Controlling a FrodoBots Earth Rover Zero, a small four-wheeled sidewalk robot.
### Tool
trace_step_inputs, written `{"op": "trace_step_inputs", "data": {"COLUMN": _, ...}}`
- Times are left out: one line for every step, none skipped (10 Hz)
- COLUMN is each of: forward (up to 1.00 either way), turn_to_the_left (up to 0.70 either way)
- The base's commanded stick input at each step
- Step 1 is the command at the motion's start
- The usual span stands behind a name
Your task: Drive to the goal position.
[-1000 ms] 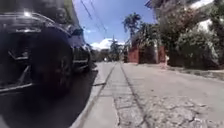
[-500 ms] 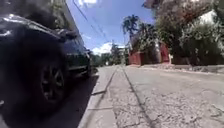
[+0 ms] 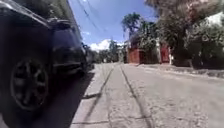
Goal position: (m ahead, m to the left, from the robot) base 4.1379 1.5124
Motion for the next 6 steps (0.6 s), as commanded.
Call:
{"op": "trace_step_inputs", "data": {"forward": 0.70, "turn_to_the_left": 0.00}}
{"op": "trace_step_inputs", "data": {"forward": 0.70, "turn_to_the_left": 0.03}}
{"op": "trace_step_inputs", "data": {"forward": 0.70, "turn_to_the_left": 0.08}}
{"op": "trace_step_inputs", "data": {"forward": 0.70, "turn_to_the_left": 0.04}}
{"op": "trace_step_inputs", "data": {"forward": 0.70, "turn_to_the_left": 0.09}}
{"op": "trace_step_inputs", "data": {"forward": 0.70, "turn_to_the_left": 0.03}}
